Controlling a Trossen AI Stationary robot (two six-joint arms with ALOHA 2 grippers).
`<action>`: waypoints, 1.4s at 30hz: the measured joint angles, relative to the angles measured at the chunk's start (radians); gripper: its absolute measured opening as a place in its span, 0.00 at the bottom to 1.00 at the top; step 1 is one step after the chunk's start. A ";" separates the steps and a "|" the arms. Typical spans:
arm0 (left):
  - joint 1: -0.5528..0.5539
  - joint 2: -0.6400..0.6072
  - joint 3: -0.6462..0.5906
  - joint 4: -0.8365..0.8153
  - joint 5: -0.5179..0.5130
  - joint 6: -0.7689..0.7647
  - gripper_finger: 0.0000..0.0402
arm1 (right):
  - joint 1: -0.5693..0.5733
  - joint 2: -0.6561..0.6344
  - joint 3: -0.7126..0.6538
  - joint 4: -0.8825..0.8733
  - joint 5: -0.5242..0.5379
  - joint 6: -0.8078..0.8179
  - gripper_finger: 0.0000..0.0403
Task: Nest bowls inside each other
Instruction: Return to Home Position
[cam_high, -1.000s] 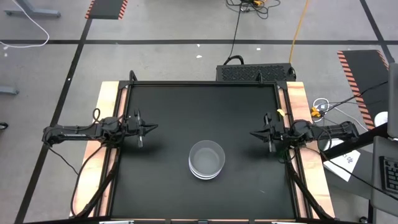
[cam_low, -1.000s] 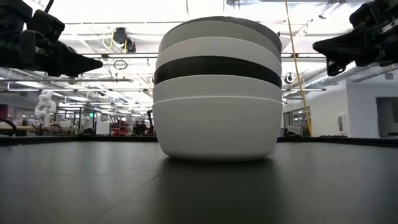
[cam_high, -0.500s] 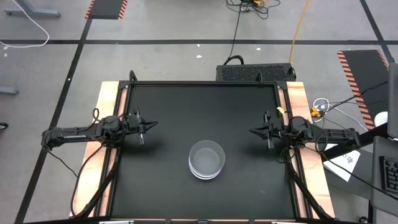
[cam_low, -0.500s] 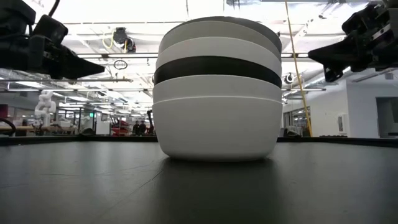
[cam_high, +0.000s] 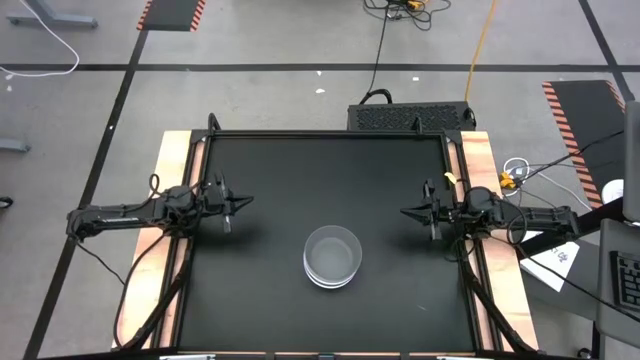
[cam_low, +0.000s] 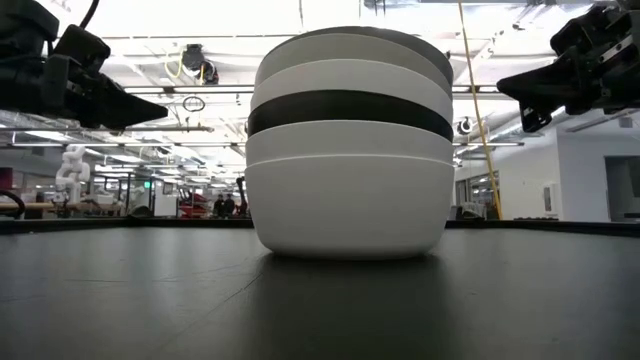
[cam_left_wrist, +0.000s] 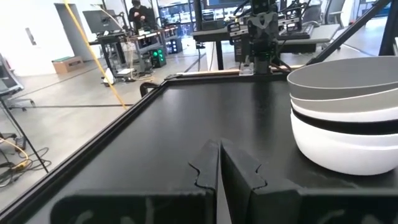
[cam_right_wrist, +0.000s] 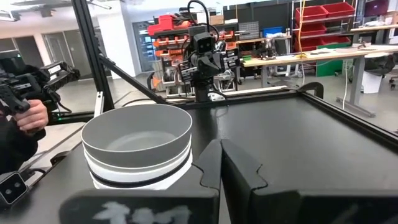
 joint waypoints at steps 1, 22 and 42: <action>0.000 0.000 0.000 0.000 0.000 -0.004 0.05 | 0.000 0.000 0.000 0.001 0.000 -0.001 0.00; 0.000 0.001 0.000 0.002 -0.001 -0.056 0.05 | 0.001 0.000 0.000 0.003 -0.002 0.047 0.00; 0.000 0.001 -0.003 0.049 -0.006 -0.054 0.05 | 0.001 0.000 0.000 0.008 -0.002 0.049 0.00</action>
